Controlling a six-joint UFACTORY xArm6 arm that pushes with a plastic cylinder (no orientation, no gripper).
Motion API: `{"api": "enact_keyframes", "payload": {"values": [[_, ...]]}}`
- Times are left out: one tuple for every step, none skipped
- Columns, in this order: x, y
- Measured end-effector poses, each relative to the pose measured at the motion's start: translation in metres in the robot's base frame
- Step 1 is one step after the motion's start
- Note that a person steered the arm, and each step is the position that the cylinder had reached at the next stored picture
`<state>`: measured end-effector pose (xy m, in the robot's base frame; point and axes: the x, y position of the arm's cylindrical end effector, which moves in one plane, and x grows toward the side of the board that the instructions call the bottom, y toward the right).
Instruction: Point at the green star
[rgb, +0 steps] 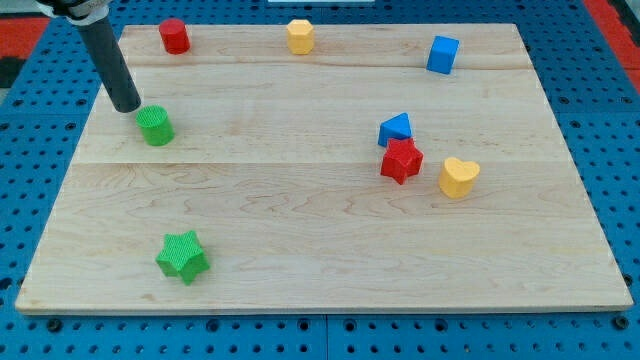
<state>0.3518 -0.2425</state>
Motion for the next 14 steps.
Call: {"api": "enact_keyframes", "payload": {"values": [[-0.01, 0.0], [-0.01, 0.0], [-0.009, -0.01], [0.001, -0.029], [0.012, -0.029], [0.046, -0.04], [0.088, -0.007], [0.102, 0.065], [0.105, 0.122], [0.105, 0.132], [0.105, 0.132], [0.106, 0.091], [0.113, 0.033], [0.164, 0.035]]}}
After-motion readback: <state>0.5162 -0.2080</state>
